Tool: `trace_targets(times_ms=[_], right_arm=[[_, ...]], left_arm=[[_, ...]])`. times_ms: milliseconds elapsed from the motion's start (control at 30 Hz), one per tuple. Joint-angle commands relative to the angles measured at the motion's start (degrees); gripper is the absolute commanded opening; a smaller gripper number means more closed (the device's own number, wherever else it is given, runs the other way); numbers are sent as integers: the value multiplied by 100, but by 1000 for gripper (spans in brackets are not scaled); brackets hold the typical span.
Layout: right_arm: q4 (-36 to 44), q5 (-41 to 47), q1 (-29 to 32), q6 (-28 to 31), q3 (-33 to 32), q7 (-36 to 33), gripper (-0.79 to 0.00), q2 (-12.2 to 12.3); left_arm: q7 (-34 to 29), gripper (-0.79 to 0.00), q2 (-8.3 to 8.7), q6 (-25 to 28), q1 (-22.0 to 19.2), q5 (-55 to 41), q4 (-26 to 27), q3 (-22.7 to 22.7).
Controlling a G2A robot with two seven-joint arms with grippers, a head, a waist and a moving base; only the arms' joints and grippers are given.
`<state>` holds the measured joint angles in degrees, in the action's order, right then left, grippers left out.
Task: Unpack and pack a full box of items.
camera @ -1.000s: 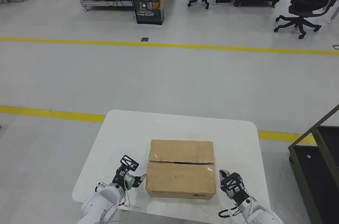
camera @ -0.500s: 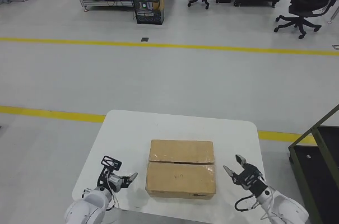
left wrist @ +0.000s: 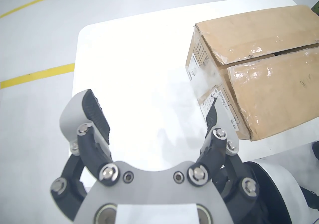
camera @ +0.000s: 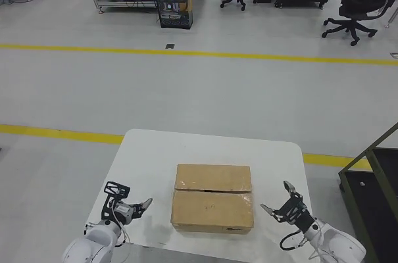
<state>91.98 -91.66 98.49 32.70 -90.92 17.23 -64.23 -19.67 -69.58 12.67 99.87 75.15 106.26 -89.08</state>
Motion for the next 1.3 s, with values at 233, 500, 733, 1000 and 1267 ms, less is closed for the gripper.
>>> trace_targets(times_ms=[233, 500, 733, 1000, 1267], right_arm=[[-303, 1528, -538, 1616, 187, -1504, 0, 37], [-756, 2606, -920, 1958, 361, -2341, 0, 38], [-756, 2606, -920, 1958, 361, -2341, 0, 38], [-1226, 4954, -1248, 2530, 523, -2986, 0, 114], [-1630, 8006, -1878, 2504, 836, -5542, 0, 418]], left_arm=[[170, 0, -15, -104, -168, -136, 31, 135], [306, 0, -43, -208, -424, -62, 96, 442], [306, 0, -43, -208, -424, -62, 96, 442], [306, 0, -43, -208, -424, -62, 96, 442], [306, 0, -43, -208, -424, -62, 96, 442]])
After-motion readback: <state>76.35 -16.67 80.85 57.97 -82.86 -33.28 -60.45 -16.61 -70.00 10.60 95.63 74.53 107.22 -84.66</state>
